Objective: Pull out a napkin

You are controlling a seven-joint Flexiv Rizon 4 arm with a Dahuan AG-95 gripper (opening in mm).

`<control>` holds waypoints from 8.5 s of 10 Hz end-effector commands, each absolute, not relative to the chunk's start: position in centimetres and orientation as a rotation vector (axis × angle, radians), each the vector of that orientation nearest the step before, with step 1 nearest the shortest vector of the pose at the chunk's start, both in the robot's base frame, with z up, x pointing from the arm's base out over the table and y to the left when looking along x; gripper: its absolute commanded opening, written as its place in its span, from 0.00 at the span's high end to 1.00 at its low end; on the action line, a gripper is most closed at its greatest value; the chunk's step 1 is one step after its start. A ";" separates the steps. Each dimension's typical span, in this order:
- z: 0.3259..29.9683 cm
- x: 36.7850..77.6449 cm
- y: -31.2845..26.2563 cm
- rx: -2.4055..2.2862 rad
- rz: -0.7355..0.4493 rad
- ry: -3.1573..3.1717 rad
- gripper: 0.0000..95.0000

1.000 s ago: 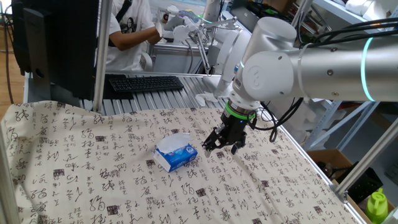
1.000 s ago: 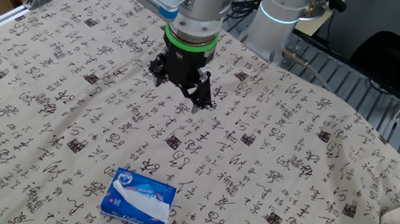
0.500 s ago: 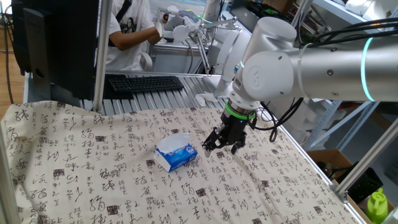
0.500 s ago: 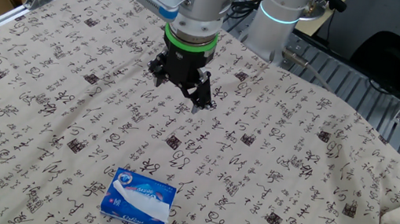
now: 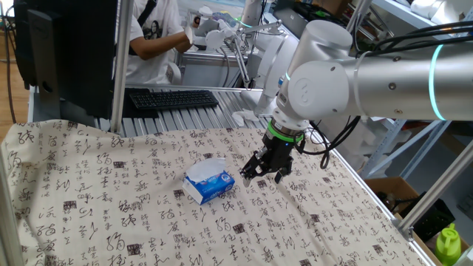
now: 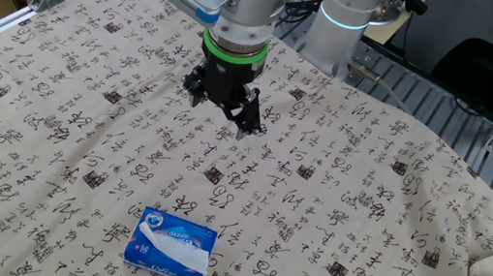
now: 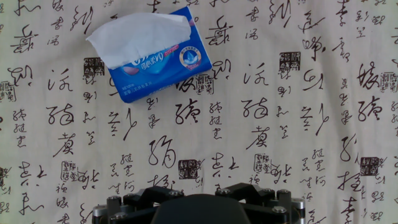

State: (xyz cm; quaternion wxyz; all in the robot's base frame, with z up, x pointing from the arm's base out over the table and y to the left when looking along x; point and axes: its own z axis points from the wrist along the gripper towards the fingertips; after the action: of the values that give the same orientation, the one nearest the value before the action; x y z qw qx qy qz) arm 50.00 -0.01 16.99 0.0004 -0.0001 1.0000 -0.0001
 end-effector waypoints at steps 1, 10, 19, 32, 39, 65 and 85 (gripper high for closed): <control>17.0 50.0 0.0 0.551 0.054 3.046 1.00; 17.0 50.0 0.0 0.555 0.123 3.054 1.00; 16.9 50.3 0.0 0.569 0.110 3.054 1.00; 15.9 55.2 2.4 0.813 -0.044 3.019 1.00; 14.4 58.4 4.3 1.168 -0.121 2.903 1.00; 12.3 65.4 5.5 1.576 -0.482 2.926 1.00; 12.3 65.4 5.5 1.408 -0.531 2.981 1.00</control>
State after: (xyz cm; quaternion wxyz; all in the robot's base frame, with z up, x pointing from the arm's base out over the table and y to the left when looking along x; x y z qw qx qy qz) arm 65.62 5.54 12.28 -0.1012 0.4191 0.8877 -0.1614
